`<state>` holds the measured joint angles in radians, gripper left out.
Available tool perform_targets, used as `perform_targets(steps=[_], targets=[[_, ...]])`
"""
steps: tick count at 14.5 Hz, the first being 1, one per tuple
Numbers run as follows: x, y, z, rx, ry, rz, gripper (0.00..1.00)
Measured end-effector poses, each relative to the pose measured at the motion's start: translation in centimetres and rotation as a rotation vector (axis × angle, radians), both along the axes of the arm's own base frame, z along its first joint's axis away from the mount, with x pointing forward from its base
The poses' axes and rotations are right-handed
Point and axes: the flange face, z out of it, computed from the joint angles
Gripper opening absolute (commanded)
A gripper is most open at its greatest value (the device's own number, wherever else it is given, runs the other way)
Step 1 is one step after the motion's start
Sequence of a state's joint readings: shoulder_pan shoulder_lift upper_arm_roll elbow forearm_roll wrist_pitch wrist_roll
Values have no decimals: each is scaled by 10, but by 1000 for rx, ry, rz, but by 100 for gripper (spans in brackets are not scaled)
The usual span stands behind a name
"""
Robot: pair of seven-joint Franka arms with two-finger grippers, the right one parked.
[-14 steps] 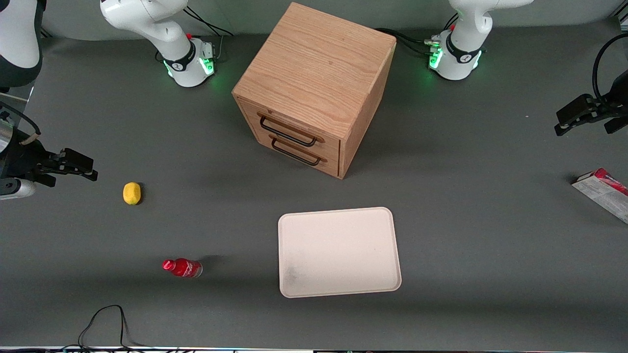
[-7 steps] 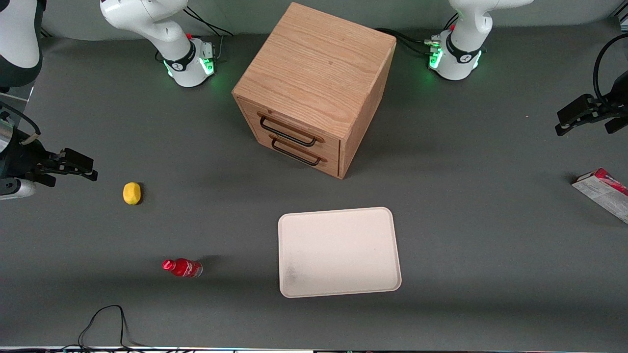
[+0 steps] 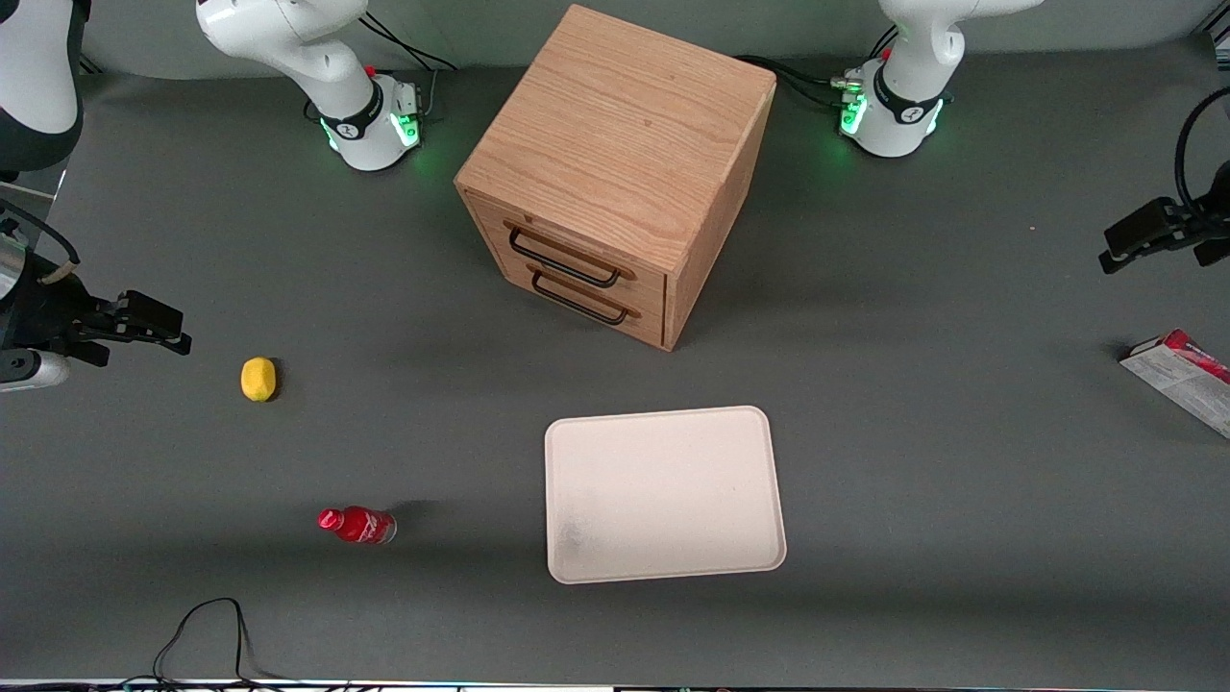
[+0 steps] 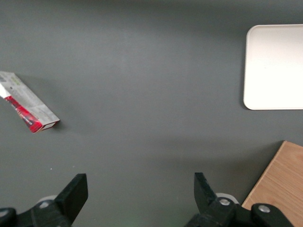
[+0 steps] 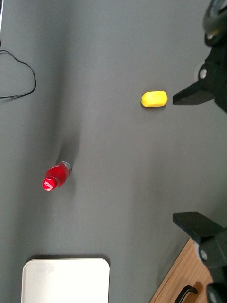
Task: Place red cookie box on tray
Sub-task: 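Move the left gripper over the red-and-white cookie box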
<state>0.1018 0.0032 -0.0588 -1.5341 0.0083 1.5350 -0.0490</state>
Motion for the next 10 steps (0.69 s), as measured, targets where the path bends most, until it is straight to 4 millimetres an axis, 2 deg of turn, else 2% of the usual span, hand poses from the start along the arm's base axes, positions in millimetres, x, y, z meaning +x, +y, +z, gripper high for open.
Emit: perform_targets(steps=[4, 6, 10], targets=[[14, 67, -28, -7, 23, 114, 100], [17, 114, -33, -8, 11, 193, 100], [8, 214, -45, -14, 13, 389, 100]])
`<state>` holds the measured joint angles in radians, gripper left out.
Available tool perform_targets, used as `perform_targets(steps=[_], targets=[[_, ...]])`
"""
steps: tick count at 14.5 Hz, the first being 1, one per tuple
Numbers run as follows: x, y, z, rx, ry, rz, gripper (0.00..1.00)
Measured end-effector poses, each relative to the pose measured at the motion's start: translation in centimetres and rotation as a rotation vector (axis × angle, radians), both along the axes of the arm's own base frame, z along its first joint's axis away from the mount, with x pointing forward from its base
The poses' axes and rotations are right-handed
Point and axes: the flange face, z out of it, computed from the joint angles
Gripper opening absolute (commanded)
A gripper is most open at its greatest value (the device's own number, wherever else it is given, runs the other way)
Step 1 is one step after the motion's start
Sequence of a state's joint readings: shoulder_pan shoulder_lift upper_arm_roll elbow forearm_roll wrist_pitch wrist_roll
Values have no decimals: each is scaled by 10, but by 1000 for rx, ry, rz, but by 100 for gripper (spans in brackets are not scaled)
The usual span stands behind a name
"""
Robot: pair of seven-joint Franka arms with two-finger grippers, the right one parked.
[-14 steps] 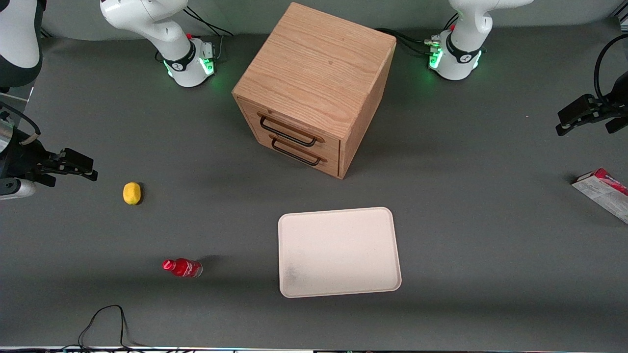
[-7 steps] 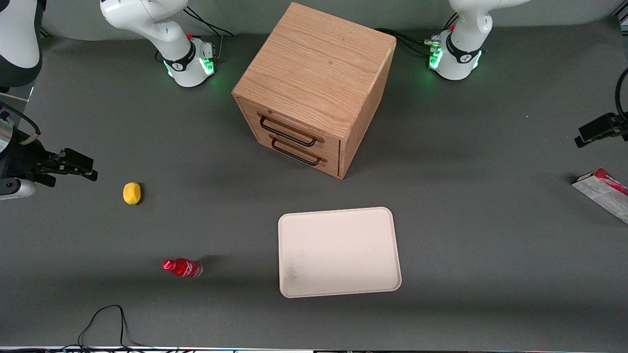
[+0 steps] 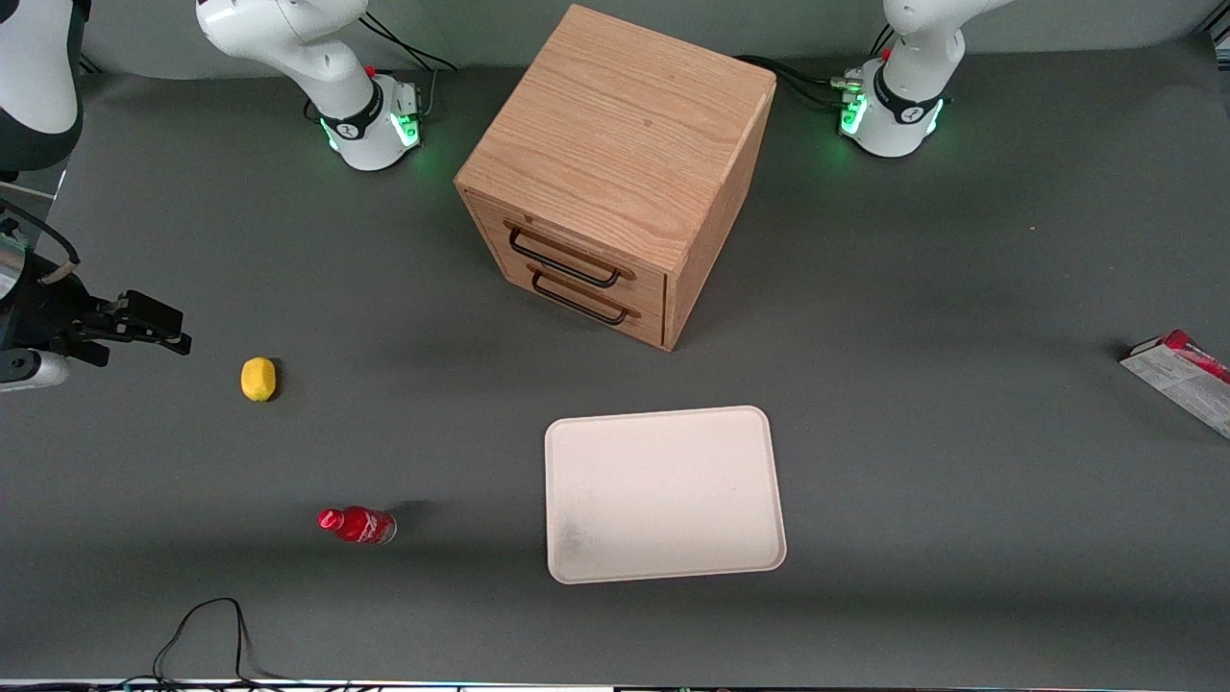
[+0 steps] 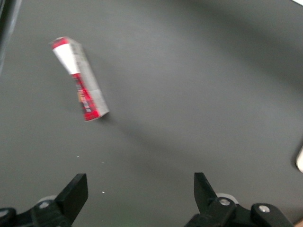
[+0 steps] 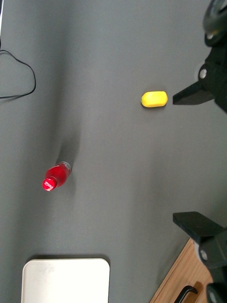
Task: Place red cookie box on tray
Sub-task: 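Move the left gripper over the red-and-white cookie box, then lower the left gripper and grasp the cookie box by its end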
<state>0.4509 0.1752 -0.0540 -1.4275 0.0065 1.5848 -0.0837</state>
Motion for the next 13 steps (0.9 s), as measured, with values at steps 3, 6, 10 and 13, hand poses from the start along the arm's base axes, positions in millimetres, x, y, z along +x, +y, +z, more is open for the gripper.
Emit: perform_targets(steps=[3, 6, 10, 13], targets=[[-9, 62, -11, -3, 1, 109, 100], [-29, 125, -24, -8, 5, 210, 100], [-44, 166, -32, 5, -15, 274, 100], [-39, 170, -47, 9, -17, 312, 100]])
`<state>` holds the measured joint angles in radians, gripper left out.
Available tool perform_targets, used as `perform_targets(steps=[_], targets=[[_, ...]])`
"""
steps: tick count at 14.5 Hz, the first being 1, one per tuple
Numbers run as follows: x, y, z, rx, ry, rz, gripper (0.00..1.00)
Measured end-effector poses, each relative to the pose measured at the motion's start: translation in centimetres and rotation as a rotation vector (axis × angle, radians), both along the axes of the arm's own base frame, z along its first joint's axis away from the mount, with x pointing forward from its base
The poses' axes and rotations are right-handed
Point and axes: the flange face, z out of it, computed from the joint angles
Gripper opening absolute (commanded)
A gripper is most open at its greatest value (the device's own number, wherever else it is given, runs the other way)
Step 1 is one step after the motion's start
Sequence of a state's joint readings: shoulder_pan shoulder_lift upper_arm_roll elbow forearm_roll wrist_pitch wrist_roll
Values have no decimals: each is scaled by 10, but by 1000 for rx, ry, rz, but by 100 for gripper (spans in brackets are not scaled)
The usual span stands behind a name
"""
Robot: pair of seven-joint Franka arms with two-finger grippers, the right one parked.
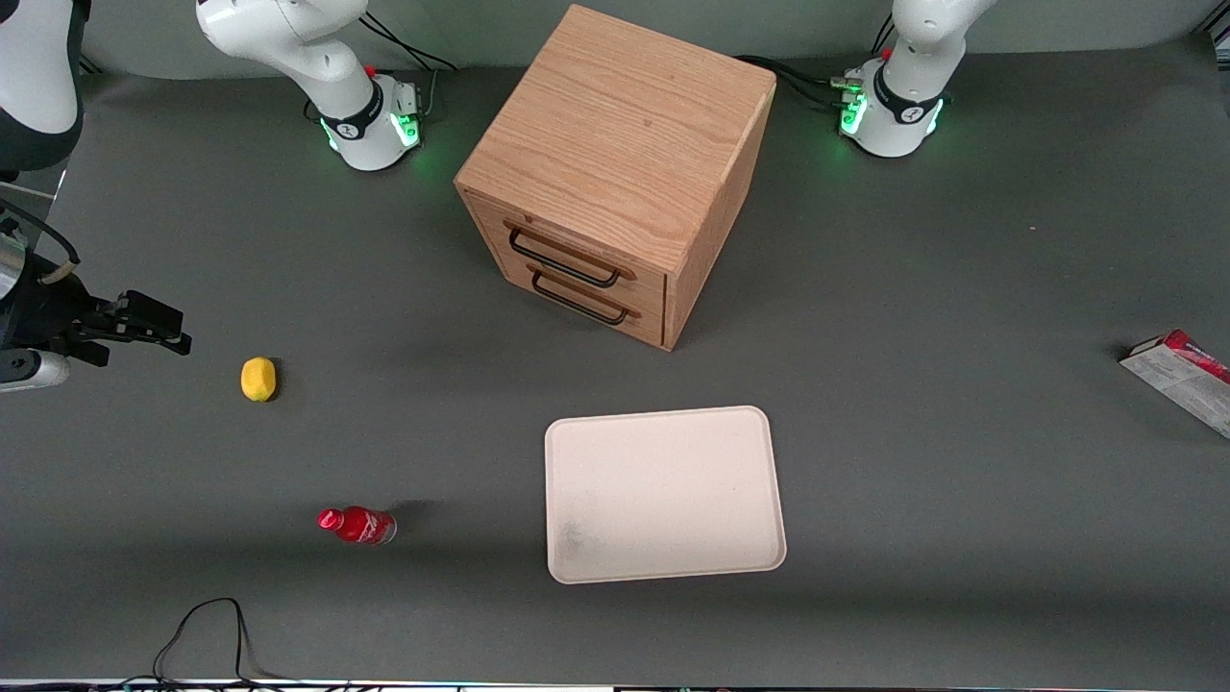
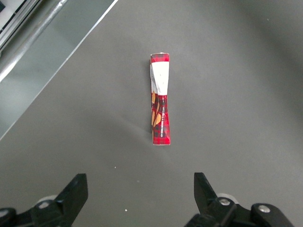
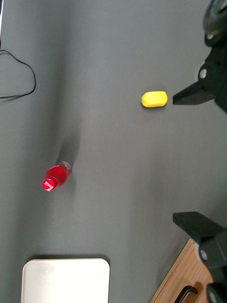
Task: Place red cookie box on tray
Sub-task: 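Lower the left gripper and grasp the cookie box by its end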
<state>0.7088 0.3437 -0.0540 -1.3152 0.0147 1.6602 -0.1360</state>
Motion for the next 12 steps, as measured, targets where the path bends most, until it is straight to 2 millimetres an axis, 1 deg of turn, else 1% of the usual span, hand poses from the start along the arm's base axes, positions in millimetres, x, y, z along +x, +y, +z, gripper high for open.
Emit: perform_targets(steps=[1, 2, 4, 6, 8, 12], targets=[[4, 3, -15, 4, -7, 17, 100], [10, 7, -37, 7, -12, 29, 100], [18, 15, -90, 4, -13, 44, 100], [24, 19, -134, 2, -16, 67, 100], [25, 19, -165, 7, -28, 83, 100], [23, 9, -220, 15, -86, 112, 100]])
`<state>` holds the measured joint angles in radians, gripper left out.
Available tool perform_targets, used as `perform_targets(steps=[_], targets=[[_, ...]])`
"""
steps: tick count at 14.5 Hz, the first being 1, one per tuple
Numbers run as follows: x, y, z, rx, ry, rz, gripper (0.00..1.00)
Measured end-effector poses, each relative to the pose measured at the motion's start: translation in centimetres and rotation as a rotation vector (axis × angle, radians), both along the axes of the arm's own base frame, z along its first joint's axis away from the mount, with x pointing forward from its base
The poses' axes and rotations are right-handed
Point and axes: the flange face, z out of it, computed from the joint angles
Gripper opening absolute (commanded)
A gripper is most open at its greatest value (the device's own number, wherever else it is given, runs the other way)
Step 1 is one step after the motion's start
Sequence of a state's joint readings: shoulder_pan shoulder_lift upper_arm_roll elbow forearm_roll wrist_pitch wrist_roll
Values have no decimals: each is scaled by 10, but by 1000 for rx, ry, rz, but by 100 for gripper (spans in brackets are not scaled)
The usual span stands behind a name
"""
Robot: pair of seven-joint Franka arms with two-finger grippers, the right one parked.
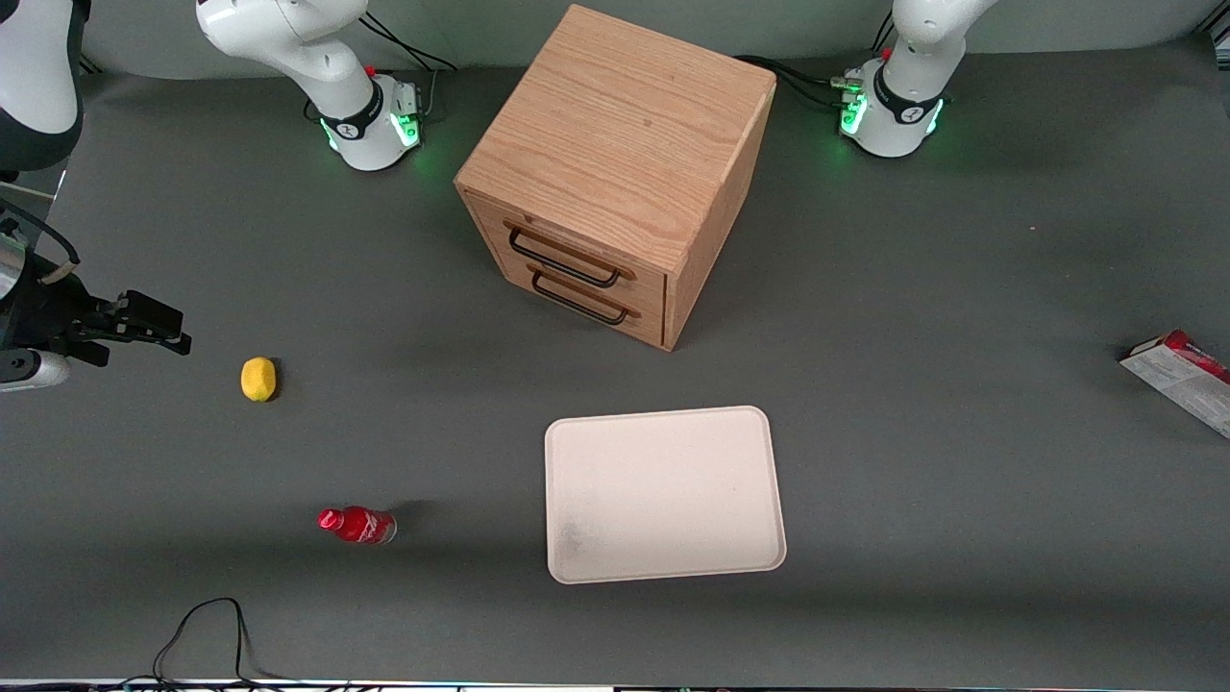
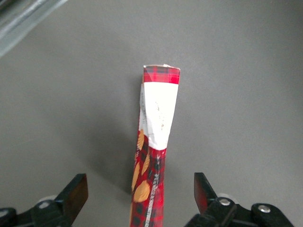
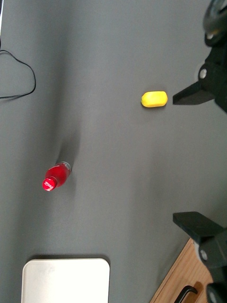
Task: Place red cookie box on tray
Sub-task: 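Lower the left gripper and grasp the cookie box by its end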
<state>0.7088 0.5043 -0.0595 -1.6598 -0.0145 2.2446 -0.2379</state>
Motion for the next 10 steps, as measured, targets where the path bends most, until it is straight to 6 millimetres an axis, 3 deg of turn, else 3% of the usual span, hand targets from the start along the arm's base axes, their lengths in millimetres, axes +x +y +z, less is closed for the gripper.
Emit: perform_targets(steps=[3, 9, 10], targets=[[0, -4, -34, -20, -14, 21, 100], [5, -6, -68, -28, -34, 51, 100], [6, -6, -72, -29, -35, 51, 93]])
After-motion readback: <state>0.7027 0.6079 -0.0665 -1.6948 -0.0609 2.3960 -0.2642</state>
